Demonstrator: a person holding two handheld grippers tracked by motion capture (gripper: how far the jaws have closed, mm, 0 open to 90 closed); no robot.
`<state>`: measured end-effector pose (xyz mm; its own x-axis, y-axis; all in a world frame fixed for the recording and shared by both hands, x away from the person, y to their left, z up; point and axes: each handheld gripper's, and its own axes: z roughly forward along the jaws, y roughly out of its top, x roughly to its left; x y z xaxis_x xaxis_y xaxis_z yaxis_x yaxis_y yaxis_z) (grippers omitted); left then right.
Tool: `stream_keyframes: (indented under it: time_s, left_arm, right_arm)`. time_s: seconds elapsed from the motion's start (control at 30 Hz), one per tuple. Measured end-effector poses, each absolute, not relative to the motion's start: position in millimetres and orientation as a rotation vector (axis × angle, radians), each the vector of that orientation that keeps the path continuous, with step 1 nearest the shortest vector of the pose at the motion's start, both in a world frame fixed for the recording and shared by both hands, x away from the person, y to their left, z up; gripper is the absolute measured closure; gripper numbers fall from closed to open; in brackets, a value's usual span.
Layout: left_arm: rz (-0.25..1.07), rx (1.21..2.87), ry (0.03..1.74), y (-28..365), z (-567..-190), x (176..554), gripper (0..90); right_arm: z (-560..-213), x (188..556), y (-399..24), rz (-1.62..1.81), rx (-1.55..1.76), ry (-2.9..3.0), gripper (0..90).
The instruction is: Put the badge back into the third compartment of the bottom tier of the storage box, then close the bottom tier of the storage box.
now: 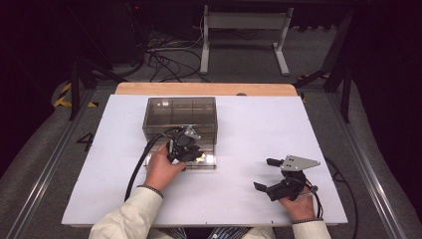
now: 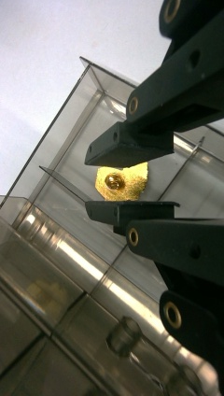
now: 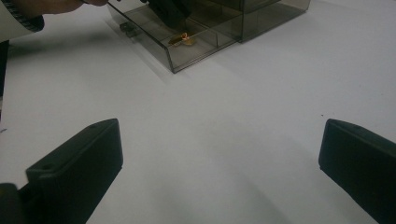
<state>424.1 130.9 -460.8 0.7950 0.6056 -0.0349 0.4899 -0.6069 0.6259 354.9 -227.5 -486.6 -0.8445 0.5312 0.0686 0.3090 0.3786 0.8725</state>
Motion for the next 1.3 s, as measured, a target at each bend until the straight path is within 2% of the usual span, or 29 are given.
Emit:
stream_keyframes:
  time_s: [0.53, 0.93, 1.3]
  left_arm:
    - [0.235, 2.281, 0.765, 150, -442, 394, 61.2]
    - [0.232, 2.278, 0.769, 155, -440, 387, 61.1]
    - [0.235, 2.261, 0.804, 180, -443, 371, 62.1]
  right_arm:
    - [-487, 355, -227, 1.451, 0.749, 2.412, 0.3]
    - [-487, 355, -227, 1.452, 0.748, 2.414, 0.3]
    - [-487, 356, -227, 1.450, 0.748, 2.418, 0.3]
